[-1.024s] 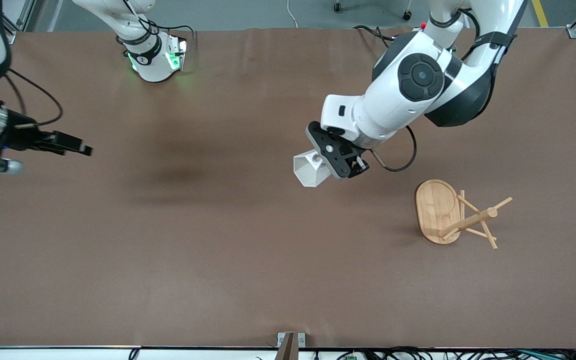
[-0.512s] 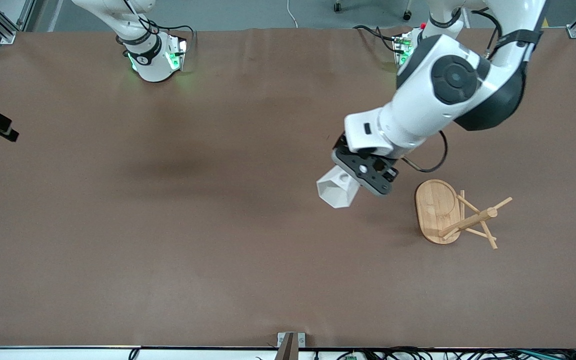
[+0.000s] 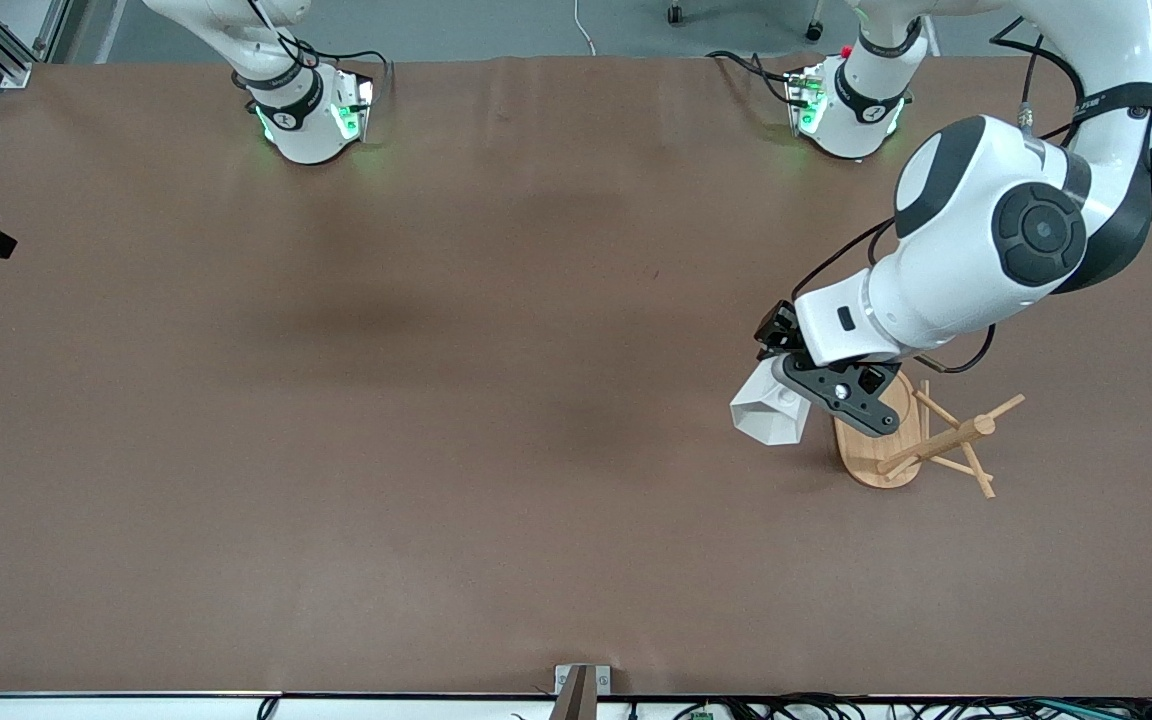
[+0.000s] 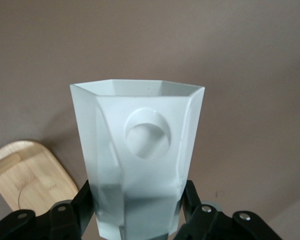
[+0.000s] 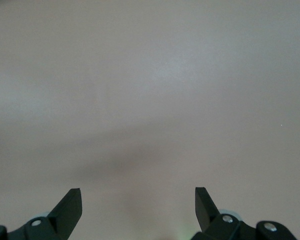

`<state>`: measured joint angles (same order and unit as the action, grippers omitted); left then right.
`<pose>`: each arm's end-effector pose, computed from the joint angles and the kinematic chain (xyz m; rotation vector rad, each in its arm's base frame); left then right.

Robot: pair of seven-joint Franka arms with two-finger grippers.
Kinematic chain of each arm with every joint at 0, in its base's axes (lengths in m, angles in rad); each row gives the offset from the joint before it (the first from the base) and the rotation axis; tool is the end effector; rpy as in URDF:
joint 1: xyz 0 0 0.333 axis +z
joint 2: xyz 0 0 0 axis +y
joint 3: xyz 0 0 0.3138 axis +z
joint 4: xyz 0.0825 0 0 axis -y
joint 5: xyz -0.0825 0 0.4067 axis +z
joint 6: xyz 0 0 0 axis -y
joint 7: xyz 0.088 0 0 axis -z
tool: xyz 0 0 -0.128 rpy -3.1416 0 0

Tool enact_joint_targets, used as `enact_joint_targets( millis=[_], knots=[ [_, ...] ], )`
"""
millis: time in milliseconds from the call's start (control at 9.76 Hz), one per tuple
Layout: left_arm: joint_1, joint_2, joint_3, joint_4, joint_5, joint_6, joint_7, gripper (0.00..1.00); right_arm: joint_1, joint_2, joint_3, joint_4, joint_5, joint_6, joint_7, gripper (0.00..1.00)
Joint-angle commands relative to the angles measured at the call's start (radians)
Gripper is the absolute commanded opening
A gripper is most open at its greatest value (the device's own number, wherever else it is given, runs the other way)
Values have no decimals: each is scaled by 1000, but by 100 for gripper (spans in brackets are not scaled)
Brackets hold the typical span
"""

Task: Hang cup on rack
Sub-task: 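Carry the cup with the left gripper over the wooden rack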

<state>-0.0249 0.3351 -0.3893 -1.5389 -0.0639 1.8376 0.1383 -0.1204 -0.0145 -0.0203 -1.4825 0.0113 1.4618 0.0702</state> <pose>0.6259 -0.2524 0.4444 2.8597 -0.7551 -0.0560 0.5559 -0.0773 0.6432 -3.1127 0.3276 0.0091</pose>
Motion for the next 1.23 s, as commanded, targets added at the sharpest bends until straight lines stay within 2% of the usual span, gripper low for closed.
enact_joint_targets(
  millis=[0, 102, 205, 410, 614, 1127],
  knots=[
    [0, -134, 47, -238, 13, 70, 32, 20, -22, 10, 8, 25, -16, -8, -68, 100],
    [2, -154, 79, -282, 13, 89, 93, 20, -19, 8, 11, 27, -22, -14, -64, 100],
    [46, -154, 92, -302, 13, 103, 159, 21, -19, 8, 11, 27, -22, -12, -66, 100],
    [82, -153, 93, -355, 9, 170, 234, 21, -18, 8, 11, 27, -21, -9, -56, 100],
    [80, -145, 127, -363, 6, 181, 294, 21, -21, 10, 8, 27, -13, -9, -56, 100],
    [80, -117, 158, -354, -8, 195, 363, 21, -22, 8, 8, 24, -8, -15, -55, 100]
  ],
)
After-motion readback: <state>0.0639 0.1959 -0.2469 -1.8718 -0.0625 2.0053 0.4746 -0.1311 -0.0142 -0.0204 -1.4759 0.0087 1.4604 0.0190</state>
